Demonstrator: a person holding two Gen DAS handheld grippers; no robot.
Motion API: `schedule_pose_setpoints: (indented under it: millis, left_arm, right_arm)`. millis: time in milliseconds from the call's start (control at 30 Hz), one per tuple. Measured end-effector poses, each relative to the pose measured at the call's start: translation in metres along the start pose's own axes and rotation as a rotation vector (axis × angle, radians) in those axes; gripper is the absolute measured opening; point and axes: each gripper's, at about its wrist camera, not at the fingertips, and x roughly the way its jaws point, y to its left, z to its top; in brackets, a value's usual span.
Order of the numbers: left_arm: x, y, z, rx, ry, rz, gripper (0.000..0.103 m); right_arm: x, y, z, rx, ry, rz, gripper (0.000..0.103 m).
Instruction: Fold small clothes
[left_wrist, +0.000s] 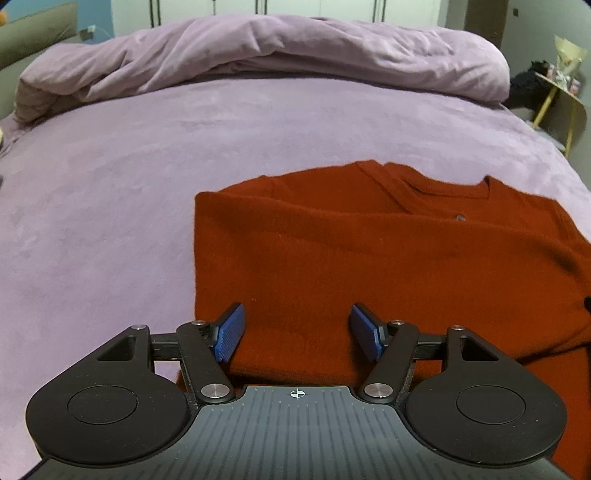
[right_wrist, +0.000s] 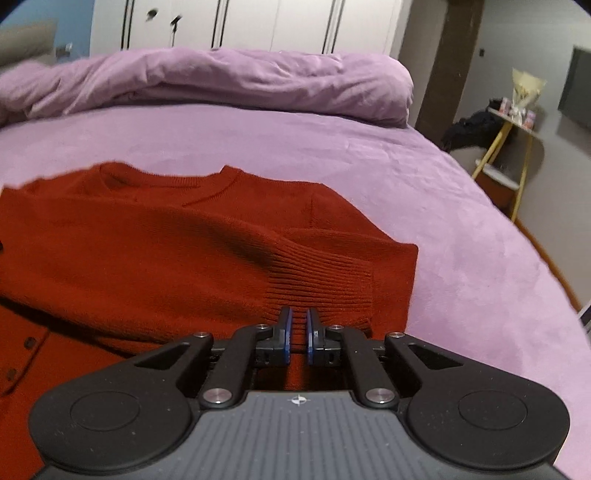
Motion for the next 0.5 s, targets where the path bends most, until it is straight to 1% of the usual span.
schedule_pose_setpoints:
  millis: [100,233,500]
  left_arm:
    - [0.001,0.001,0.000,0.006,0.008,0.004,0.071]
    - [0.002,0.001,0.000,0.002,0.016,0.009,0.073]
    - [0.004,-0.001,-0.001,0.021,0.013,0.024,0.076]
  right_arm:
    - [0.009,0.006,0.006,-0.053,0.012,-0.027,0.006]
    - [0.015,0.006,0.011,-0.053,0.030,-0.035,0.006]
    - [0.021,0.007,0.011,-0.071,0.036,-0.042,0.006]
